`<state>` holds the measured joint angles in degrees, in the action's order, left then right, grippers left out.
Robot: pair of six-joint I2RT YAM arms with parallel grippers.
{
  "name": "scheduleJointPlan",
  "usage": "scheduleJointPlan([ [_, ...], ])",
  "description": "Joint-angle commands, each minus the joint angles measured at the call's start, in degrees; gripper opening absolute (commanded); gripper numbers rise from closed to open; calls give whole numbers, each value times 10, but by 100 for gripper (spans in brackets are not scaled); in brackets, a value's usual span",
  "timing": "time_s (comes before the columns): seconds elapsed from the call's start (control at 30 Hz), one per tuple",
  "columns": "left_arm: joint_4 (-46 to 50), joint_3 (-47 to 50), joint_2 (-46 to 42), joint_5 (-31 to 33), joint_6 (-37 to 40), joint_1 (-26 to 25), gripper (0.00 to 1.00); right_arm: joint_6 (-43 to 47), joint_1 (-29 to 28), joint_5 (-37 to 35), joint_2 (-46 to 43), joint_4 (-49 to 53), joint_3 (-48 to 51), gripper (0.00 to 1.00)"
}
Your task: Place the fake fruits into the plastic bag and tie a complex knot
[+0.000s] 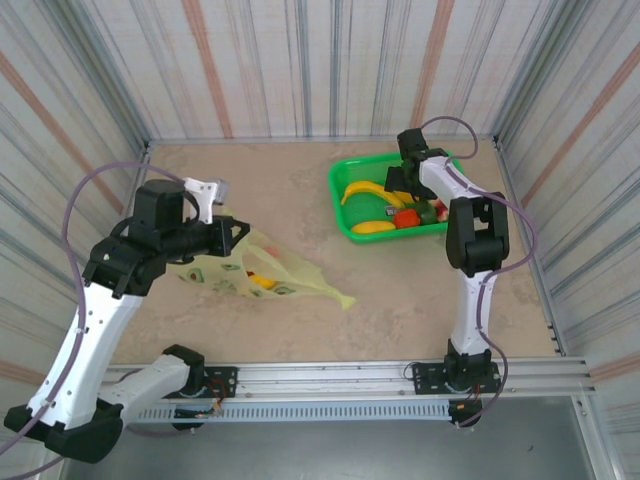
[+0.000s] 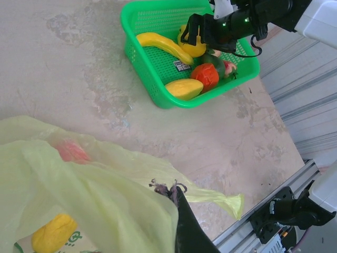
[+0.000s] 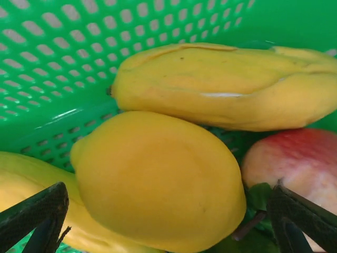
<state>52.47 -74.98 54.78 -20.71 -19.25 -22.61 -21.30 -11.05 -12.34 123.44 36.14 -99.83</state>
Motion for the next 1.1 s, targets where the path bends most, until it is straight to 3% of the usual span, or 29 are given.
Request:
scheduleJointPlan([
  [0.0, -5, -12, 5, -15, 14, -3, 0, 21, 4, 19, 32, 21, -28, 100],
  [0.23, -6, -14, 13, -15, 14, -4, 0, 32, 12, 63, 74, 21, -59, 99],
  [0.43, -9, -11, 16, -13, 11, -3, 0, 26, 11, 79, 52, 7, -48, 86],
  [0.57, -8, -10, 13, -11, 11, -4, 0, 16, 11, 101, -6, -16, -18, 80],
  [0.9, -2, -3, -10, -1, 10, -3, 0, -5, -11, 143, -190, -63, 62, 80],
  [1.07, -3, 5, -23, 2, 6, -2, 0, -47, -31, 247, -314, -157, 179, 79],
])
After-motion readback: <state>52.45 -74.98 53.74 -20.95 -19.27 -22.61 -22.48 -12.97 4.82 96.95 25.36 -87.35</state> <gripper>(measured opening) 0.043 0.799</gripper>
